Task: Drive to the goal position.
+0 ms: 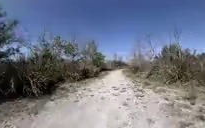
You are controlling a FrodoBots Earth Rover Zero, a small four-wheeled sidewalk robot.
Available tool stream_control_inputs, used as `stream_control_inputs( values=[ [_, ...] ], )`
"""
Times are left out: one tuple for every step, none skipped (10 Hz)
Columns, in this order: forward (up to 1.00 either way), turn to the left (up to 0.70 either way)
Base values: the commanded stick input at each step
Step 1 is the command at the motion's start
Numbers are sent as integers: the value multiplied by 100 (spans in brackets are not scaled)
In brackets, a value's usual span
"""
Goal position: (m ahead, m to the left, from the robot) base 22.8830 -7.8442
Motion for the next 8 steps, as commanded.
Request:
stream_control_inputs(
  values=[
    [70,-14],
    [70,-3],
    [70,0],
    [70,0],
    [70,0],
    [70,0],
    [70,0],
    [70,0]
  ],
)
